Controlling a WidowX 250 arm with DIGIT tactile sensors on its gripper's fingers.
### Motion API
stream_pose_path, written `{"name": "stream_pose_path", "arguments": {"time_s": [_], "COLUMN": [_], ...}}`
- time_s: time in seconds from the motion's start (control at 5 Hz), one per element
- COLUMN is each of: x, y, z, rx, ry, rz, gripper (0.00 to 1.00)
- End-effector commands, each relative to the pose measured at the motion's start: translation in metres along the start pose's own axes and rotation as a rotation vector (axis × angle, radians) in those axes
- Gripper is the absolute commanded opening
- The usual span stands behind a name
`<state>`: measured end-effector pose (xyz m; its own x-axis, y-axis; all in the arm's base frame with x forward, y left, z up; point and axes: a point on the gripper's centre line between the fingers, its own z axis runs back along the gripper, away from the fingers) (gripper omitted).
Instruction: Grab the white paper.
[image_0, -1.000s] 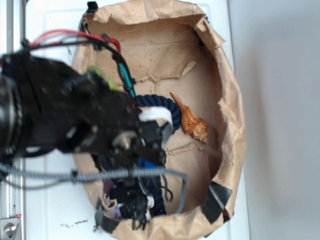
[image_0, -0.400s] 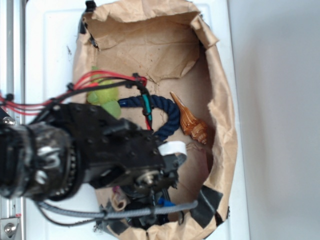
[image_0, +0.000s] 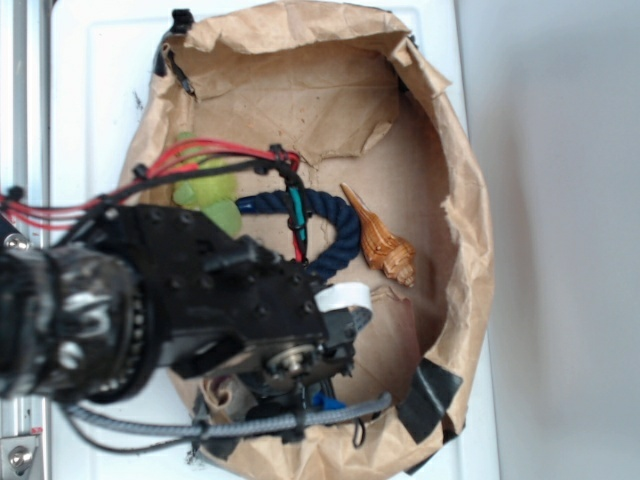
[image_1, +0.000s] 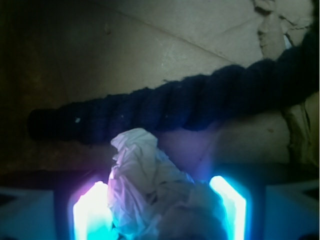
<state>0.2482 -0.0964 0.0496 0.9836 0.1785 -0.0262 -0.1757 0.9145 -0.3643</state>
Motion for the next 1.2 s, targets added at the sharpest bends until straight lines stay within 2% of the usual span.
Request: {"name": "stream_pose_path", "arguments": {"time_s": [0.0, 0.2, 0.4, 0.6, 0.8, 1.0], "x": [0.028, 0.059, 0.057, 0.051, 0.048, 0.036], "y": [0.014, 0.043, 0.049, 0.051, 0.055, 0.055], "z": [0.073, 0.111, 0.132, 0.153, 0.169, 0.191], "rx": [-0.053, -0.024, 0.023, 0.173, 0.192, 0.203], "ry": [-0.184, -0.273, -0.330, -0.436, -0.505, -0.524], "rz": [0.119, 0.225, 0.254, 0.270, 0.301, 0.293], "gripper": [0.00, 0.00, 0.00, 0.00, 0.00, 0.00]}}
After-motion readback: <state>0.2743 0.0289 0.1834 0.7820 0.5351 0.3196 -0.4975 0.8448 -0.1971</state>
